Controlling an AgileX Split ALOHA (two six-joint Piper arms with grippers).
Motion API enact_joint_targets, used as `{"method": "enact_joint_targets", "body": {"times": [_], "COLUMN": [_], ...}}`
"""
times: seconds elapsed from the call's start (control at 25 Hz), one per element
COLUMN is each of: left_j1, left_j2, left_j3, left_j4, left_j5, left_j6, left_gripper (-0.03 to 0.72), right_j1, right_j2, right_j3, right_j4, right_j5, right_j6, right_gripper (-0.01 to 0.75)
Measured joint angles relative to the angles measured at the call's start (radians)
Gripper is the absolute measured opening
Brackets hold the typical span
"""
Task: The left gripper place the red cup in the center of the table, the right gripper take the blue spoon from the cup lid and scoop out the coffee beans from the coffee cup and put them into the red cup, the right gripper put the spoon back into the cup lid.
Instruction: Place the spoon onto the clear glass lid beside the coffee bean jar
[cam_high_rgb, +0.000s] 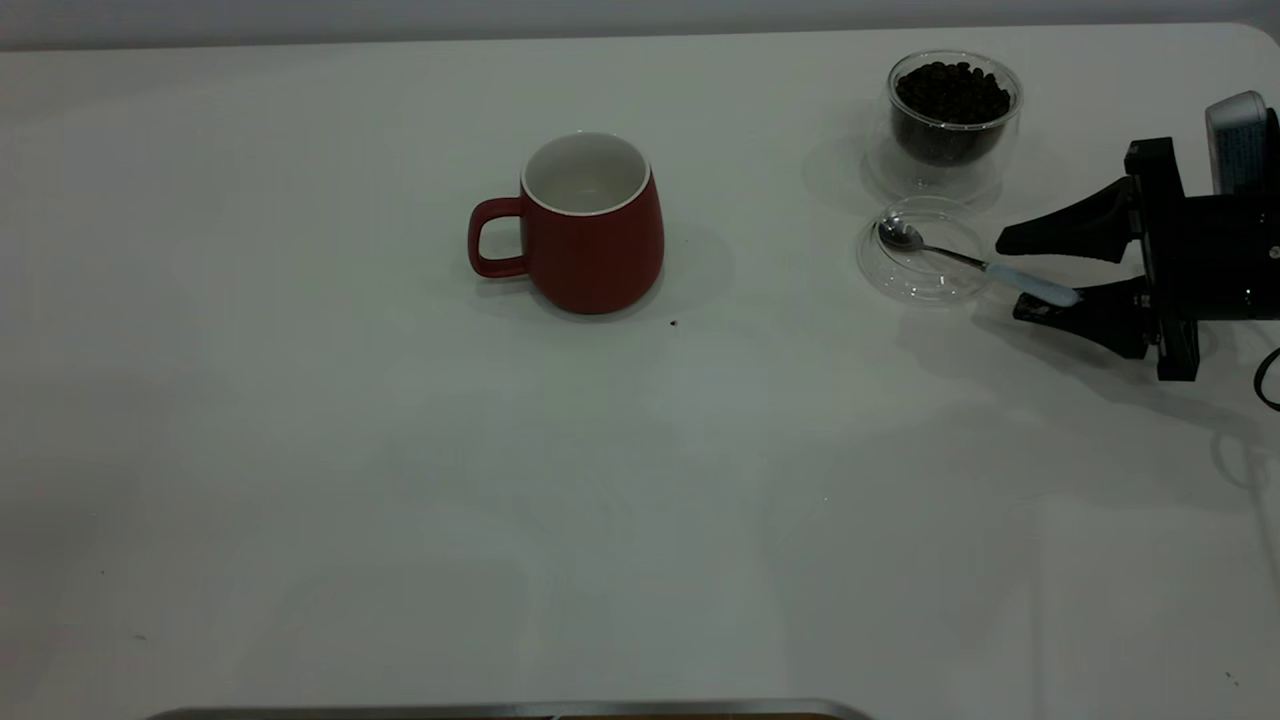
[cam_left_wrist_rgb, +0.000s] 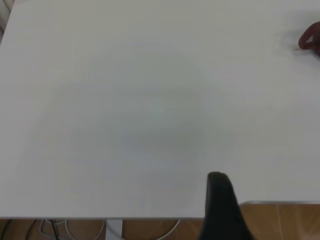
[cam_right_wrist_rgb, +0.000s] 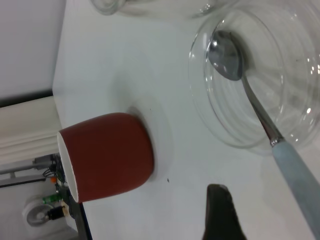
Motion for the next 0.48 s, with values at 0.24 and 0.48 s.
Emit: {"method": "enact_joint_targets", "body": {"times": [0.24, 0.48], "left_j1": [0.0, 0.0], "left_j2": [0.0, 0.0], "left_j3": [0.0, 0.0], "left_j4": [0.0, 0.0], "left_j5": [0.0, 0.0], "left_j6": [0.0, 0.0], "left_gripper": [0.534, 0.534], "right_j1": [0.0, 0.0], "right_j2": [0.0, 0.0], "right_j3": [0.0, 0.0], "right_j4": [-0.017, -0.018], "right_j5": [0.0, 0.0], "right_j6": [0.001, 0.005], "right_gripper": [0.568, 0.594]}}
